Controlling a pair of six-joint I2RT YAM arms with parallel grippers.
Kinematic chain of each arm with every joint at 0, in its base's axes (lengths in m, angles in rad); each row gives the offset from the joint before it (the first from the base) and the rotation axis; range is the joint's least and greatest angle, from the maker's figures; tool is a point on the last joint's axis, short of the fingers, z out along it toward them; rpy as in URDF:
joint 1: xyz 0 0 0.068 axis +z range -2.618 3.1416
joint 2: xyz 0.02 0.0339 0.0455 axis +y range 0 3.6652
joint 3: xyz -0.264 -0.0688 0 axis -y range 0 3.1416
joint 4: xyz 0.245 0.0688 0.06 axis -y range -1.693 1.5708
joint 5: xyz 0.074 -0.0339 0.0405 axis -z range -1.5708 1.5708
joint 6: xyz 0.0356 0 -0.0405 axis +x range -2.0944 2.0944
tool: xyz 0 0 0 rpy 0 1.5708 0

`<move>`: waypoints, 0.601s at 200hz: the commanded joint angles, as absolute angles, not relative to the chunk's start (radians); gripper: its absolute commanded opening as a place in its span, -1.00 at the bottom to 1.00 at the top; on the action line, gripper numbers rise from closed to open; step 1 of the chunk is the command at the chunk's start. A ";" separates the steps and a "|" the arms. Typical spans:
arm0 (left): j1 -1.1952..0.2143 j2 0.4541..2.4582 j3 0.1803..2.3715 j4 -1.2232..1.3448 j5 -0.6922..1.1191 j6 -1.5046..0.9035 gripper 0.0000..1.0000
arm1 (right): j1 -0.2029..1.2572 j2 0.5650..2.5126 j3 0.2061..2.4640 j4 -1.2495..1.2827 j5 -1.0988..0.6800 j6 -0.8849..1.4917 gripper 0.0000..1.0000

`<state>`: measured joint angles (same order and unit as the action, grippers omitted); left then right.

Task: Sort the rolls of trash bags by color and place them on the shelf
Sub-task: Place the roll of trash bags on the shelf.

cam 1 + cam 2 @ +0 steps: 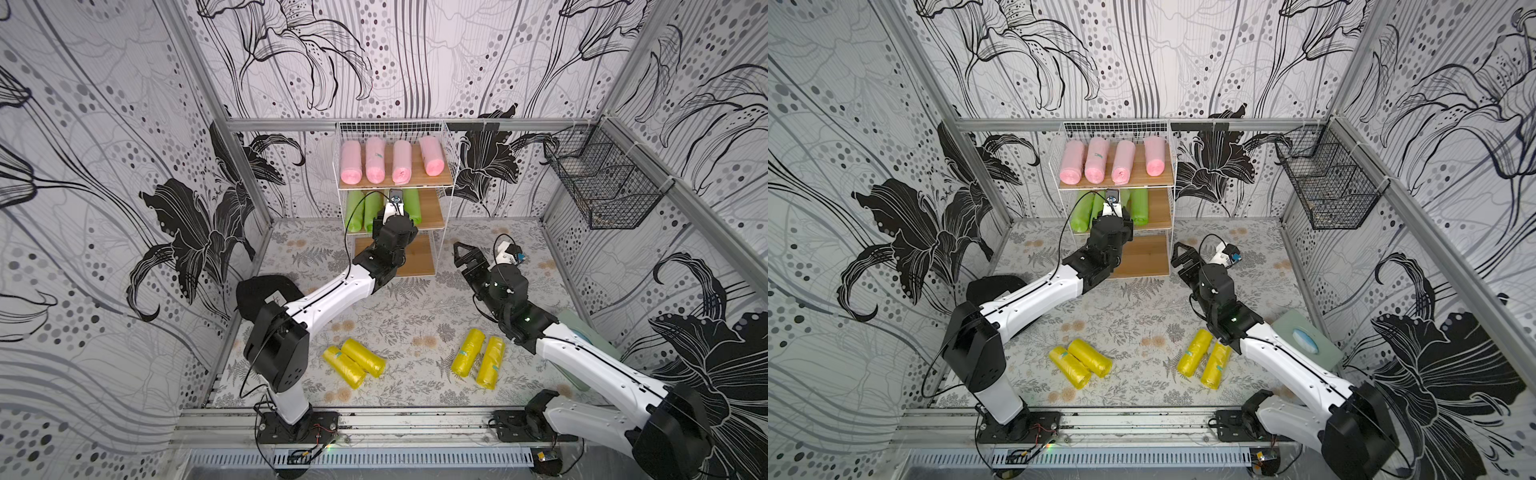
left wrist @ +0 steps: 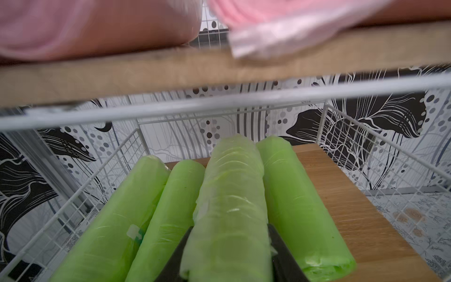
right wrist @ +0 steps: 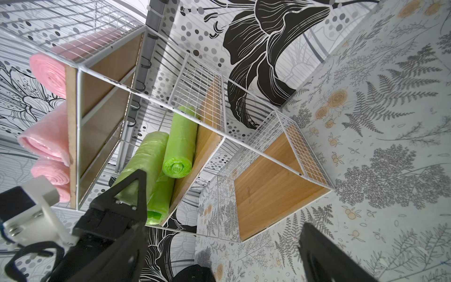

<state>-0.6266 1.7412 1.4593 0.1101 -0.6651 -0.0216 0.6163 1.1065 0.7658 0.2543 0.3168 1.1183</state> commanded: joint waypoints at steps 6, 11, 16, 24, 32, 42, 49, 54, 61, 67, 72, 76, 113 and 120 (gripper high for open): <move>-0.602 1.769 1.529 0.111 -0.620 -0.048 -0.57 | 0.607 1.088 0.742 0.258 0.301 1.141 0.99; -0.599 1.778 1.536 0.108 -0.615 -0.048 -0.56 | 0.605 1.088 0.741 0.258 0.299 1.141 0.99; -0.596 1.785 1.543 0.105 -0.611 -0.049 -0.56 | 0.604 1.089 0.741 0.259 0.297 1.142 0.99; -0.594 1.796 1.550 0.100 -0.607 -0.052 -0.55 | 0.604 1.089 0.741 0.259 0.294 1.143 0.99; -0.594 1.805 1.557 0.097 -0.607 -0.052 -0.53 | 0.602 1.089 0.740 0.261 0.293 1.143 0.99; -0.594 1.814 1.560 0.095 -0.602 -0.052 -0.51 | 0.600 1.089 0.741 0.259 0.290 1.143 0.99; -0.592 1.820 1.565 0.094 -0.603 -0.052 -0.49 | 0.600 1.088 0.740 0.256 0.289 1.143 0.99; -0.592 1.826 1.569 0.087 -0.603 -0.051 -0.46 | 0.600 1.088 0.742 0.257 0.288 1.143 0.99; -0.591 1.834 1.577 0.080 -0.604 -0.051 -0.40 | 0.598 1.088 0.741 0.257 0.287 1.143 0.99; -0.589 1.841 1.585 0.072 -0.603 -0.052 -0.38 | 0.598 1.089 0.742 0.257 0.284 1.144 0.99; -0.589 1.846 1.591 0.063 -0.603 -0.052 -0.35 | 0.597 1.090 0.742 0.255 0.283 1.144 0.99; -0.589 1.851 1.595 0.056 -0.603 -0.053 -0.33 | 0.597 1.091 0.742 0.256 0.282 1.145 0.99; -0.597 1.830 1.544 0.082 -0.614 -0.062 -0.14 | 0.594 1.100 0.743 0.257 0.269 1.152 0.99; -0.600 1.823 1.525 0.103 -0.622 -0.055 -0.12 | 0.594 1.101 0.744 0.257 0.268 1.152 0.99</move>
<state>-0.6006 1.8282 1.5581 0.0532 -0.6296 -0.0639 0.5995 1.1057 0.7483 0.2512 0.2806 1.1397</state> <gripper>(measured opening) 0.427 0.995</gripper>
